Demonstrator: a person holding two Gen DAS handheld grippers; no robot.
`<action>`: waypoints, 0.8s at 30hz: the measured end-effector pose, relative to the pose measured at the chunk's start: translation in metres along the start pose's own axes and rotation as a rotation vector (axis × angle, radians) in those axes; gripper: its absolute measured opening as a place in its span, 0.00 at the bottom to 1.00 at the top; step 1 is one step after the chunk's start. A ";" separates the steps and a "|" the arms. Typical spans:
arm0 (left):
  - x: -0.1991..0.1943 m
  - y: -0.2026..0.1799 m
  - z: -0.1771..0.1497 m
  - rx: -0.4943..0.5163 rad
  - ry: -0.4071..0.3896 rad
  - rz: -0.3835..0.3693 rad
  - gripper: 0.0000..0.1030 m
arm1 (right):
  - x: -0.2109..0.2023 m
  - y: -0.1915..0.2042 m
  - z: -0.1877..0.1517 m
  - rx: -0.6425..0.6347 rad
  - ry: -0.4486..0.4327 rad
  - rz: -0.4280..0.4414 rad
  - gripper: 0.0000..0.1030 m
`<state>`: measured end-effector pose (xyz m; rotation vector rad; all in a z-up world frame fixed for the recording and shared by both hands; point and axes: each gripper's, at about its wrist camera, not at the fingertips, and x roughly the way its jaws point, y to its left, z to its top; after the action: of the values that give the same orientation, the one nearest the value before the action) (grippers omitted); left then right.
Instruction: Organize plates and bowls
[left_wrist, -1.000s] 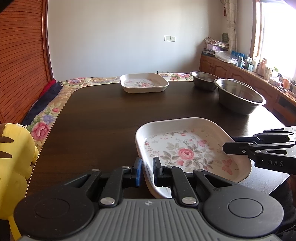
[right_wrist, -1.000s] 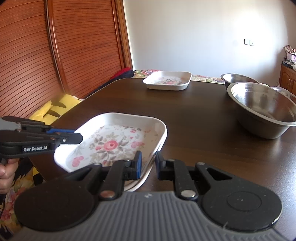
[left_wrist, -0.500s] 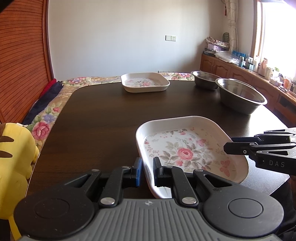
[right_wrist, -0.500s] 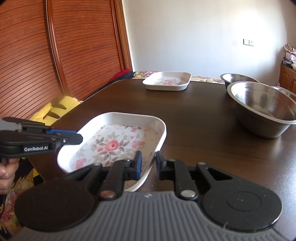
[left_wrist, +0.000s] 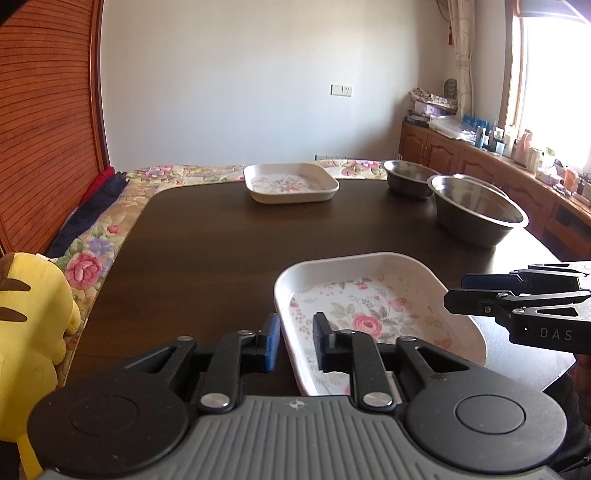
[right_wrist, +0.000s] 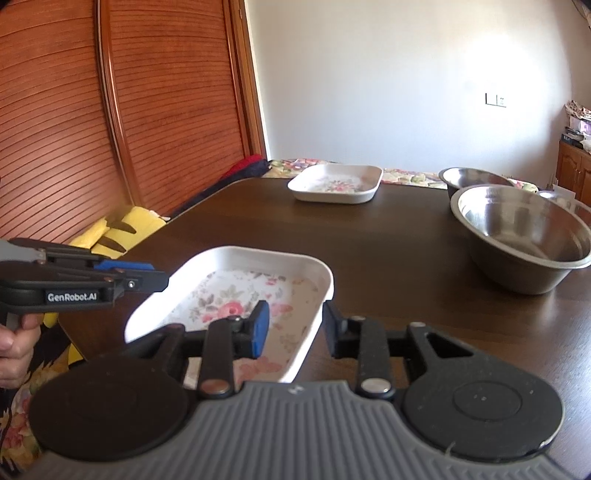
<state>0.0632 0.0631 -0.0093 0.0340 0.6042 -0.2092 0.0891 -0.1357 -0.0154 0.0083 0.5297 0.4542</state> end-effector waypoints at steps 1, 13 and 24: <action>-0.001 0.000 0.001 0.000 -0.005 0.002 0.26 | 0.000 -0.001 0.001 0.001 -0.002 -0.001 0.32; 0.009 0.010 0.024 -0.002 -0.056 0.018 0.45 | 0.002 -0.030 0.022 0.038 -0.039 -0.009 0.32; 0.039 0.021 0.046 0.007 -0.049 0.051 0.49 | 0.028 -0.043 0.046 0.013 -0.039 0.014 0.32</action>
<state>0.1250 0.0724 0.0061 0.0511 0.5532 -0.1623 0.1507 -0.1573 0.0056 0.0332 0.4944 0.4637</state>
